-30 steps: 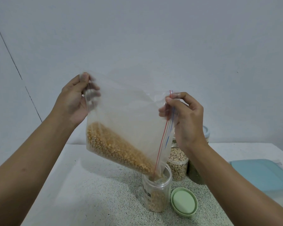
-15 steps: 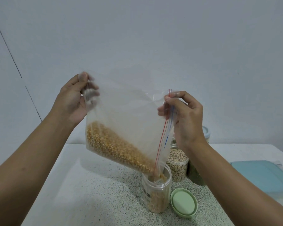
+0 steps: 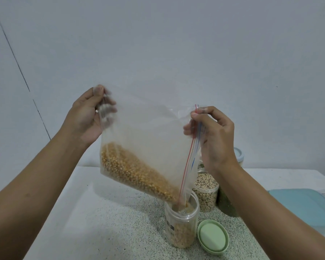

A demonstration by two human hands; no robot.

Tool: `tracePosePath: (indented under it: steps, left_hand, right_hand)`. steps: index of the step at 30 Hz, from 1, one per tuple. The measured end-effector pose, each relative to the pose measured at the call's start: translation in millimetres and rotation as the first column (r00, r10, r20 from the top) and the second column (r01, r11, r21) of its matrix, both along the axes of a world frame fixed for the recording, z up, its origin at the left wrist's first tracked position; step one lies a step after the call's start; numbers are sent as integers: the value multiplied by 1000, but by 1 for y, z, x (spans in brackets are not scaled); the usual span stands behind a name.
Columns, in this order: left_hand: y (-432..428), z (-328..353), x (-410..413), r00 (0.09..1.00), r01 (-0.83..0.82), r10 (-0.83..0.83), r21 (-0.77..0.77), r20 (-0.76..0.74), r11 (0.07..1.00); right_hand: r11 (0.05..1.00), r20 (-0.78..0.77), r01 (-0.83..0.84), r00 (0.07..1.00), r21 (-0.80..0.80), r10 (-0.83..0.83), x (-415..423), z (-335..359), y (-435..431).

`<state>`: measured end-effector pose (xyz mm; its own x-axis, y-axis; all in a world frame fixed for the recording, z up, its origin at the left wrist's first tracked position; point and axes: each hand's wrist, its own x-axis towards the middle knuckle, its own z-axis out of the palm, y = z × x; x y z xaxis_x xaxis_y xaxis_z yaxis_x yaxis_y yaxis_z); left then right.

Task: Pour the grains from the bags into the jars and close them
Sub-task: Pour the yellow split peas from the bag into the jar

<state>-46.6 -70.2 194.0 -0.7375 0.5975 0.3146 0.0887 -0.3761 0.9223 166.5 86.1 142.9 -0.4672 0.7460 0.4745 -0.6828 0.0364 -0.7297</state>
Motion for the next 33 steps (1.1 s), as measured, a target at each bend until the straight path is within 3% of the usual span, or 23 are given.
tracePosePath:
  steps: [33]
  left_hand:
    - [6, 5, 1, 1000, 7, -7, 7, -13, 1000]
  right_hand:
    - [999, -13, 17, 1000, -28, -17, -3, 1, 8]
